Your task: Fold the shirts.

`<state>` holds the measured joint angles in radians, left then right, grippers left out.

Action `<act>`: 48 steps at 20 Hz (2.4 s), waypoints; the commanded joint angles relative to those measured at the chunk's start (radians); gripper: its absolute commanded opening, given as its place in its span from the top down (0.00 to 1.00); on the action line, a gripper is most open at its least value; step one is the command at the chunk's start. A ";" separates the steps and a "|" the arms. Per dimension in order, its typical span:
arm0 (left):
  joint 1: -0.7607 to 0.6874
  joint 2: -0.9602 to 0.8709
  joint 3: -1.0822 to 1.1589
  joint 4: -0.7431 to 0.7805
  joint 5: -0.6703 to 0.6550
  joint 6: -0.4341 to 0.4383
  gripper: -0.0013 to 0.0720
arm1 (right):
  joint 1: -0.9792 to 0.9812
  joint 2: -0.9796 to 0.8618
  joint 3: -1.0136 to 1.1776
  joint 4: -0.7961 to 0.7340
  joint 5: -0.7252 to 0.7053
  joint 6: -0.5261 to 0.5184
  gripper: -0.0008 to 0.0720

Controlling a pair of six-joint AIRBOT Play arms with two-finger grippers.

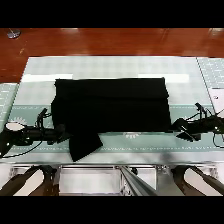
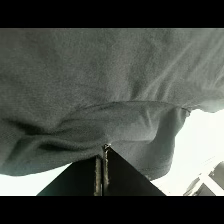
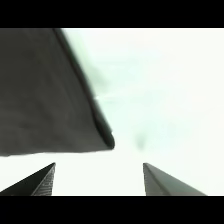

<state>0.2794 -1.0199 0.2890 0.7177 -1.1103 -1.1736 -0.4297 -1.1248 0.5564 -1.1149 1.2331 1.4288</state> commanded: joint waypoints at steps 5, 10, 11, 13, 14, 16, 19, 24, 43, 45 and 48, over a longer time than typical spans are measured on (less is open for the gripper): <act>-0.002 0.001 0.000 -0.001 0.001 0.000 0.96 | 0.063 -0.123 0.087 0.253 -0.116 -0.037 0.16; 0.026 0.001 0.052 -0.012 -0.058 0.001 0.96 | 0.113 -0.132 0.156 0.241 -0.043 -0.134 0.95; 0.051 0.001 0.099 -0.012 -0.105 0.016 0.96 | 0.099 -0.132 0.198 0.240 -0.024 -0.133 0.95; 0.100 0.000 0.198 -0.012 -0.122 0.023 0.96 | 0.082 -0.134 0.296 0.236 -0.009 -0.127 0.95; 0.117 -0.002 0.243 -0.012 -0.109 0.003 0.96 | 0.082 -0.138 0.346 0.225 -0.010 -0.119 0.95; 0.119 -0.021 0.330 -0.012 -0.065 -0.034 0.96 | 0.089 -0.170 0.439 0.219 -0.010 -0.104 0.95; 0.084 -0.113 0.450 -0.012 -0.016 -0.054 0.96 | 0.106 -0.251 0.544 0.223 -0.036 -0.085 0.95; 0.003 -0.379 0.693 -0.012 0.094 -0.100 0.96 | 0.167 -0.426 0.699 0.273 -0.135 -0.025 0.95; 0.185 -0.605 1.101 0.358 -0.288 -0.227 0.03 | 0.038 -0.684 1.037 0.110 0.016 0.080 0.14; 0.200 -0.481 0.985 0.291 -0.122 -0.181 0.03 | 0.038 -0.723 1.037 0.126 0.083 0.069 0.14; 0.136 -0.270 0.771 0.105 0.091 -0.002 0.03 | 0.085 -0.786 1.037 0.130 0.163 0.045 0.14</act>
<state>0.4343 -1.4517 1.2114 0.9405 -1.1999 -1.3056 -0.3607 -1.8637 1.5906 -0.9775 1.2976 1.4879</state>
